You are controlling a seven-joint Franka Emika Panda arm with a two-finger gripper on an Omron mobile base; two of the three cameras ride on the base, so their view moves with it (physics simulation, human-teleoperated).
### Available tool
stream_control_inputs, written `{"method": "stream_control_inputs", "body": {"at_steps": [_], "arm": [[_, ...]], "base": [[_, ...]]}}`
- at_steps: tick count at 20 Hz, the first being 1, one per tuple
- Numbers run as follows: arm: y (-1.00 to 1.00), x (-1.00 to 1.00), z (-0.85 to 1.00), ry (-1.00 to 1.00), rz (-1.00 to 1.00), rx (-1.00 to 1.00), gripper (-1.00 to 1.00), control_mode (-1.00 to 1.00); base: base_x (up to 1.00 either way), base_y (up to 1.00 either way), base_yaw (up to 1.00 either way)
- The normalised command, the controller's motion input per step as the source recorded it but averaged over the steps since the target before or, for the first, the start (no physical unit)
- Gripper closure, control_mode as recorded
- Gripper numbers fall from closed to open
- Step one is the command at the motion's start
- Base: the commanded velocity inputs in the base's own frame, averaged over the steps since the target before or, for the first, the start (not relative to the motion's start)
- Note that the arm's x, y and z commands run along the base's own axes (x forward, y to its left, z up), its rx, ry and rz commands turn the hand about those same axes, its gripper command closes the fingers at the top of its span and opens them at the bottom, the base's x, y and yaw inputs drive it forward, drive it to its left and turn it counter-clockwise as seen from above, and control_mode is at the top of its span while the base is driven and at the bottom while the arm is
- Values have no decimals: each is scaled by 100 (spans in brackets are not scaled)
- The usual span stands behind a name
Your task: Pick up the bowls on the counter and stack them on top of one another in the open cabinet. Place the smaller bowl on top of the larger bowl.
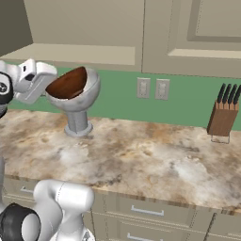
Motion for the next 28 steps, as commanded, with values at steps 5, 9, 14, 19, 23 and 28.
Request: {"method": "stream_control_inputs", "body": {"at_steps": [5,9,14,19,23,28], "arm": [[22,0,53,0,10,-1,100,-100],[16,4,41,0,10,-1,100,-100],[7,17,34,0,12,0,100,-100],[2,33,18,-2,14,0,100,-100],[3,34,12,-6,14,0,100,-100],[5,27,20,-10,13,0,100,-100]], "base": [[0,0,0],[0,0,0],[0,0,0],[0,0,0],[0,0,0],[0,0,0]]}}
